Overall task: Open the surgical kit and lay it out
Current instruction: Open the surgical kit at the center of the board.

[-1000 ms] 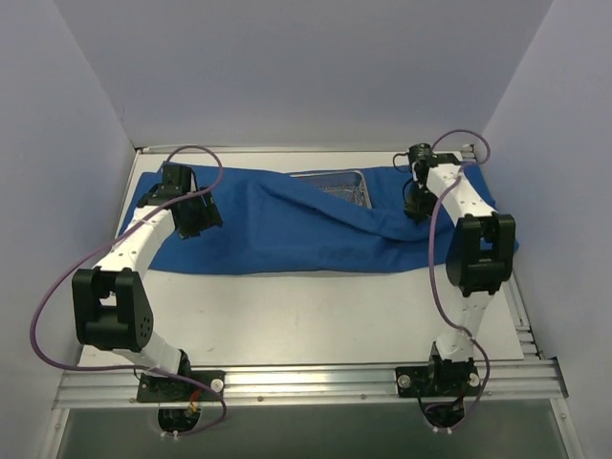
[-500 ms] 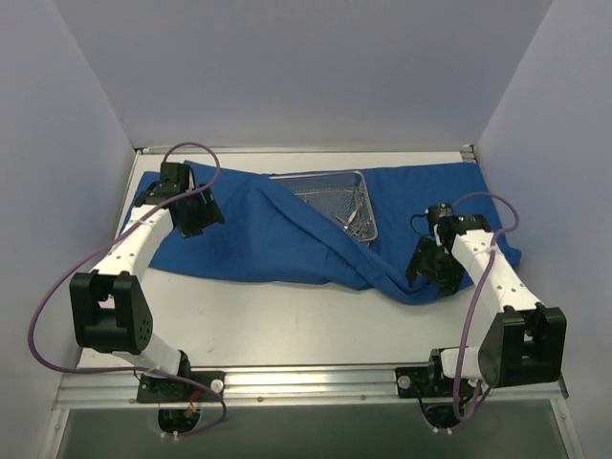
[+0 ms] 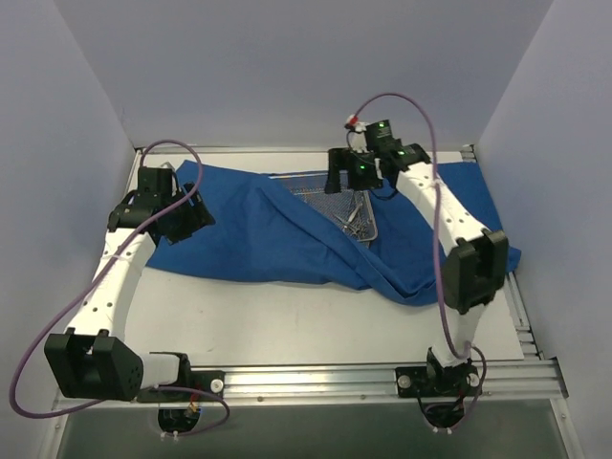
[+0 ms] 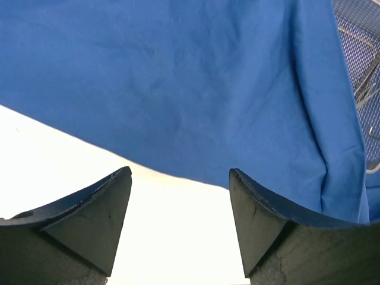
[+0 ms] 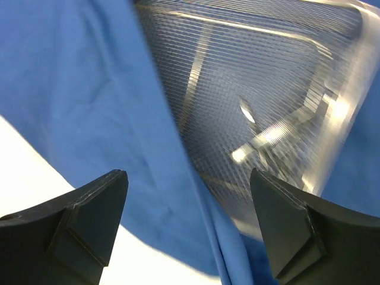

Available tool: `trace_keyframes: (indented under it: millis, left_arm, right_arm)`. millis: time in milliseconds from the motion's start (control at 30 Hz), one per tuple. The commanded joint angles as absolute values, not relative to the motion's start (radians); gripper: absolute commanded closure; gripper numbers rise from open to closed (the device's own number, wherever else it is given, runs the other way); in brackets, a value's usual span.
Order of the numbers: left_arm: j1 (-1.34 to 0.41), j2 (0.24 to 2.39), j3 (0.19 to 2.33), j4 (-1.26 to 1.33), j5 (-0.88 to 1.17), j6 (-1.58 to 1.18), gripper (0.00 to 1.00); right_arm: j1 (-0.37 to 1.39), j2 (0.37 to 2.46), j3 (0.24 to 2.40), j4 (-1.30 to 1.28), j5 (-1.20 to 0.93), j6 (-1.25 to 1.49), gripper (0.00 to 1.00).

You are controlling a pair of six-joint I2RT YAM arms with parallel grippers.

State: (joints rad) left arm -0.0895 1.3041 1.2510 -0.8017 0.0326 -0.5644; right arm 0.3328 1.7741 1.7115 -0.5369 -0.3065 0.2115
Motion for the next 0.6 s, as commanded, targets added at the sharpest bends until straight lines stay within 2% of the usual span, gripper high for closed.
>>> trace_keyframes:
  millis: [0, 167, 367, 533, 567]
  left_arm:
    - [-0.080, 1.264, 1.279, -0.876, 0.066, -0.568, 0.24]
    - [-0.074, 1.209, 1.269, -0.894, 0.112, -0.571, 0.24]
    - [-0.072, 1.183, 1.253, -0.920, 0.137, -0.584, 0.24]
    - [-0.072, 1.173, 1.261, -0.931, 0.123, -0.584, 0.24]
    - [-0.072, 1.172, 1.261, -0.933, 0.118, -0.584, 0.24]
  right_arm:
    - [0.388, 1.946, 1.822, -0.494, -0.448, 0.077, 0.13]
    - [0.426, 2.096, 1.920, -0.425, -0.544, 0.014, 0.13]
    - [0.454, 2.224, 2.003, -0.434, -0.548, 0.011, 0.25]
    - [0.482, 2.263, 2.023, -0.425, -0.528, 0.017, 0.45]
    - [0.488, 2.263, 2.026, -0.428, -0.520, 0.023, 0.53]
